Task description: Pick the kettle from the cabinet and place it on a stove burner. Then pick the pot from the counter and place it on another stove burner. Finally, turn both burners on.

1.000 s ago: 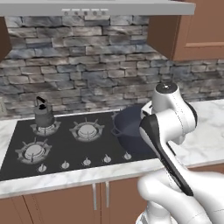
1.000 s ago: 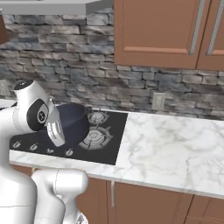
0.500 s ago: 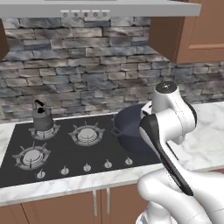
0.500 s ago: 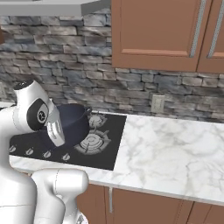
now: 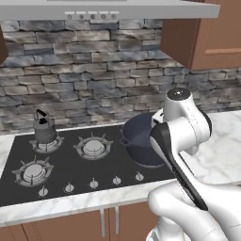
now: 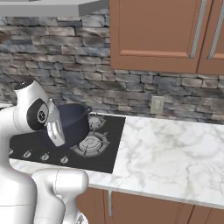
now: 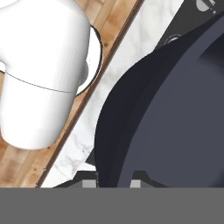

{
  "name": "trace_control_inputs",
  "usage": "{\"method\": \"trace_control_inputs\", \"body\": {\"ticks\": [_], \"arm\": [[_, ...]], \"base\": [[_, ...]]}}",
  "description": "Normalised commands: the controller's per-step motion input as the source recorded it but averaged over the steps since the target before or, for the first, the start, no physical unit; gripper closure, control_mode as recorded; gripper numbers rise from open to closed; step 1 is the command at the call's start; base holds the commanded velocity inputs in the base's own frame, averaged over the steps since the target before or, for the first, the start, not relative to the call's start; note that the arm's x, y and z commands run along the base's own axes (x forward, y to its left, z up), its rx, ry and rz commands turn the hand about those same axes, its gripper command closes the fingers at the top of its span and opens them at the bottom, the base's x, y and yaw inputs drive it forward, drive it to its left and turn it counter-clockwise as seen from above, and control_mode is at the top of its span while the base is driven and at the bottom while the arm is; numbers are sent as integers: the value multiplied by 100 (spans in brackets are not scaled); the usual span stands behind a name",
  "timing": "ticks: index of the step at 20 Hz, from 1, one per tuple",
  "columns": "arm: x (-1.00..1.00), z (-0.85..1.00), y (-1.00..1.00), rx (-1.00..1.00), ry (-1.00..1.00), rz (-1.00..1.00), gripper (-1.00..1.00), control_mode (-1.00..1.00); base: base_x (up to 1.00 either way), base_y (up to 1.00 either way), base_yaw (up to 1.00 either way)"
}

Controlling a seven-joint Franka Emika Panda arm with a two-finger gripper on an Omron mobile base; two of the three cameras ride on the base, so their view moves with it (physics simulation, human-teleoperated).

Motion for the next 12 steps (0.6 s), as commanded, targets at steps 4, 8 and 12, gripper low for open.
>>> {"method": "trace_control_inputs", "body": {"ticks": [4, 8, 12], "arm": [[0, 0, 0, 0, 0, 0, 100, 100], [0, 0, 0, 0, 0, 0, 100, 100], [18, 0, 6, 0, 0, 0, 100, -100]], "base": [[10, 1, 0], [0, 0, 0], [0, 0, 0]]}}
